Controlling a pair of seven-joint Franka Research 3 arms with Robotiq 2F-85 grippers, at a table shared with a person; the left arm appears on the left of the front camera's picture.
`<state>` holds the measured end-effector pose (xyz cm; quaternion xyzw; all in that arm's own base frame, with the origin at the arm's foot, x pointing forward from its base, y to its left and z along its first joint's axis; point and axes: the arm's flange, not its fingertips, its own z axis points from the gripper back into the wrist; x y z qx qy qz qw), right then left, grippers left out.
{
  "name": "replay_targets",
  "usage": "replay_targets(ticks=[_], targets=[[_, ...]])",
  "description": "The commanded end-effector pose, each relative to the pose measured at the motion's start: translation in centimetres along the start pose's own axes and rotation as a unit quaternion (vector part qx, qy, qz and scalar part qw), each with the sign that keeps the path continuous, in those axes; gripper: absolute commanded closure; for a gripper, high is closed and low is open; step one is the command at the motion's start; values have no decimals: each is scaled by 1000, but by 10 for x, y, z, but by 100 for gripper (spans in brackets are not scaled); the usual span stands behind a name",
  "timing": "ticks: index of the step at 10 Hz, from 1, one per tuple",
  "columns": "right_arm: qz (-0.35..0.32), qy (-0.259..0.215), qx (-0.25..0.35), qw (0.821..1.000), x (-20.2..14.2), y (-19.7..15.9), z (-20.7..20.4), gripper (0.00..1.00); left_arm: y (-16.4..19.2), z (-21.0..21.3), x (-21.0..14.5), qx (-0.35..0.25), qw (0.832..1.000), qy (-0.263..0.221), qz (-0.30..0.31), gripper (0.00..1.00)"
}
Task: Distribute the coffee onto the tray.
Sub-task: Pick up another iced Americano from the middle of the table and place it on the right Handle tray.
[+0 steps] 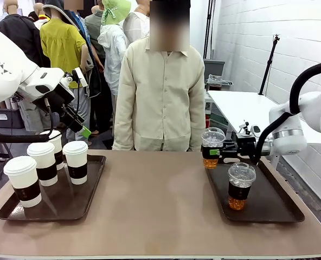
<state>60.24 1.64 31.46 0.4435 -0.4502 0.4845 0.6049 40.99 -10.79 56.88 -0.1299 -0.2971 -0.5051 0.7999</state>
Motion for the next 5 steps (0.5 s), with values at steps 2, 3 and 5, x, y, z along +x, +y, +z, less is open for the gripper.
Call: replay_targets(ticks=[2,3,5], targets=[[8,-15,-1,1000,-7,10,20,44,1,0,-1,-5,1000,-4,1,0],[5,-14,-4,1000,-17,11,26,44,1,0,-1,-5,1000,-4,1,0],[5,-15,-8,1000,-32,7,37,44,1,0,-1,-5,1000,-4,1,0]])
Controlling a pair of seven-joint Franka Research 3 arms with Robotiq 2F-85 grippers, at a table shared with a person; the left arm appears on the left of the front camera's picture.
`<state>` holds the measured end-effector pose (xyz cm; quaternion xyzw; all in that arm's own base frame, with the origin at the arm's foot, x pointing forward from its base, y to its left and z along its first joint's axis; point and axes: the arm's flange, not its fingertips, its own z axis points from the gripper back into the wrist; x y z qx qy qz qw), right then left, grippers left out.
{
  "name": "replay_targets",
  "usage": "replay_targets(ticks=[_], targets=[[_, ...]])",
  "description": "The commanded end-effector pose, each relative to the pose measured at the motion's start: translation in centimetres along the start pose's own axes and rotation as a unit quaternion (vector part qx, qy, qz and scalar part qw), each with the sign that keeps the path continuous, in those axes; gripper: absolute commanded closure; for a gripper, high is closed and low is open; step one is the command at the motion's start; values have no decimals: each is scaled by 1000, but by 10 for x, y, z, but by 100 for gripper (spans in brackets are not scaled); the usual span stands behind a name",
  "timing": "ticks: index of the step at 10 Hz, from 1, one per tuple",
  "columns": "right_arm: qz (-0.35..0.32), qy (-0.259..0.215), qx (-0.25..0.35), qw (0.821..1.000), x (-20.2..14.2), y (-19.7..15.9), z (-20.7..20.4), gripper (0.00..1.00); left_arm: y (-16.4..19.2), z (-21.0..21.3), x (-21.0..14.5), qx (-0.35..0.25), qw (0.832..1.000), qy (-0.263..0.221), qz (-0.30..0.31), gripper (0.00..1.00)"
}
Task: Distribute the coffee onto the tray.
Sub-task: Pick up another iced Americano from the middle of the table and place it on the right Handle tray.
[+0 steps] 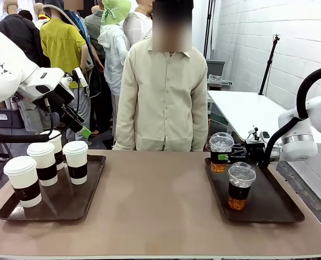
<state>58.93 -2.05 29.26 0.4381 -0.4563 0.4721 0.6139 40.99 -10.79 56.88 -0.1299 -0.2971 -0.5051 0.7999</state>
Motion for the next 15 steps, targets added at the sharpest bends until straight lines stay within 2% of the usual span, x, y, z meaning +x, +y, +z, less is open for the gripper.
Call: replay_targets(ticks=[1,4,5,15], targets=[[8,-17,8,1000,-8,-1,6,44,1,0,-1,-5,1000,-4,1,0],[-8,-35,-2,999,-15,-4,8,44,1,0,-1,-5,1000,-4,1,0],[-12,-6,-2,1000,-24,-1,7,44,1,0,-1,-5,1000,-4,1,0],[-19,-13,-13,1000,-45,-15,15,44,1,0,-1,-5,1000,-4,1,0]])
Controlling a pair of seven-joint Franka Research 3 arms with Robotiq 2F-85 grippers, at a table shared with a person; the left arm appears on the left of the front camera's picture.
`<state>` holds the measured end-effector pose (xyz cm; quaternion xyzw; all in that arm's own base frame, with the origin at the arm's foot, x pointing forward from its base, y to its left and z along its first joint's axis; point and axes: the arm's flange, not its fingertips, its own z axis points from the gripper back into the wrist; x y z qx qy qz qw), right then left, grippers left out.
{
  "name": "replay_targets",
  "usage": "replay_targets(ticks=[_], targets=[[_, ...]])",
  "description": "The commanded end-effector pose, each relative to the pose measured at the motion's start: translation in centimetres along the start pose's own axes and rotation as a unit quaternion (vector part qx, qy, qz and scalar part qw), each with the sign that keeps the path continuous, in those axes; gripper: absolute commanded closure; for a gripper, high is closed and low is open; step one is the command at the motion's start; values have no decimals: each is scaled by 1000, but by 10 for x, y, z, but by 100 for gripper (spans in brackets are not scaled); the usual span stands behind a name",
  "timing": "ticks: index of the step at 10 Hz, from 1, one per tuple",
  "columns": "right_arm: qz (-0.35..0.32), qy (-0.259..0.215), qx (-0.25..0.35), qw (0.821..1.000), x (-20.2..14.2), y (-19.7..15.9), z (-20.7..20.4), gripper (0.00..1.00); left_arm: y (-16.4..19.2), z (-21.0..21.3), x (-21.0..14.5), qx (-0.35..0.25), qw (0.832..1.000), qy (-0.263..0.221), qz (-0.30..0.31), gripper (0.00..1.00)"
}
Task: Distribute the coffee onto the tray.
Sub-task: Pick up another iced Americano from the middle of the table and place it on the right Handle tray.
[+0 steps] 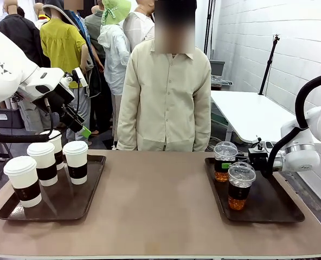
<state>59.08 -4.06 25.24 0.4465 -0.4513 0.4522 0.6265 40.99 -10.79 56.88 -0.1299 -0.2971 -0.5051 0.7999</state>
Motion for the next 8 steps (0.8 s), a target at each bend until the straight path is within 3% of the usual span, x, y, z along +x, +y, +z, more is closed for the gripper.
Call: replay_targets(ticks=[1,2,3,8], targets=[[-3,-7,3,1000,-4,-7,4,31,1,0,-1,-5,1000,-4,1,0],[-9,-7,5,1000,-4,-7,3,11,1,0,-1,-5,1000,-4,1,0],[-14,-7,6,1000,-3,-7,4,0,1,0,-1,-5,1000,-4,1,0],[-34,-6,-5,999,-7,0,16,0,1,0,-1,-5,1000,-4,1,0]])
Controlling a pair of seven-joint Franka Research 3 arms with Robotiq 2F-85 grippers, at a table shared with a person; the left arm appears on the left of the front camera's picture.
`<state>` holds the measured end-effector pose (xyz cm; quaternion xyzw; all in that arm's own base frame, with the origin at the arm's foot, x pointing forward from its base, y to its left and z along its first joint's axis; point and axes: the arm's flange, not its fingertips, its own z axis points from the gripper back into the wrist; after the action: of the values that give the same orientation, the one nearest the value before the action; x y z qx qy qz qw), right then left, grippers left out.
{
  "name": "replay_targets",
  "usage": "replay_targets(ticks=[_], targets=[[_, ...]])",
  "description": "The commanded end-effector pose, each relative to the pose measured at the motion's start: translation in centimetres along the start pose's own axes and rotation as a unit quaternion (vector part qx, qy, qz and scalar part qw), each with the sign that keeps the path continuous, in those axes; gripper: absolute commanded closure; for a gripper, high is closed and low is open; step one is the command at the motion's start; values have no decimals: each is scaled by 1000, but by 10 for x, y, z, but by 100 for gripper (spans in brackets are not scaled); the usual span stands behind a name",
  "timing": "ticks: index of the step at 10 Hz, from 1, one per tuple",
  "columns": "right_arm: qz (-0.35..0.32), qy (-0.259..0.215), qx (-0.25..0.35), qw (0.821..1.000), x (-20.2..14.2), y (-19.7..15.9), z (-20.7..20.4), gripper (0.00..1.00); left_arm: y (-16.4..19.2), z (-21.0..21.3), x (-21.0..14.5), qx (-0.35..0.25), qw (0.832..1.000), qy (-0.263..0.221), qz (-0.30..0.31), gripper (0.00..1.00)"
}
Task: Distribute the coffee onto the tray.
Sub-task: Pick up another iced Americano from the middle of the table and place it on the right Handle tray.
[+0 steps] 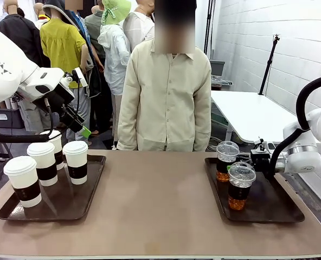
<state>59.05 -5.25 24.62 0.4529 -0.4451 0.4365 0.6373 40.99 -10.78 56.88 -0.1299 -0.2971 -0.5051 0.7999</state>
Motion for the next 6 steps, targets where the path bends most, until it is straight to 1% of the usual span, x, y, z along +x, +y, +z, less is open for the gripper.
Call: replay_targets(ticks=[1,5,6], targets=[[-18,-6,-2,1000,-1,5,11,0,1,0,-1,-5,1000,-4,1,0],[-29,-12,-16,999,-10,12,28,0,1,0,-1,-5,1000,-4,1,0],[-26,-2,-16,1000,-10,13,27,0,1,0,-1,-5,1000,-4,1,0]])
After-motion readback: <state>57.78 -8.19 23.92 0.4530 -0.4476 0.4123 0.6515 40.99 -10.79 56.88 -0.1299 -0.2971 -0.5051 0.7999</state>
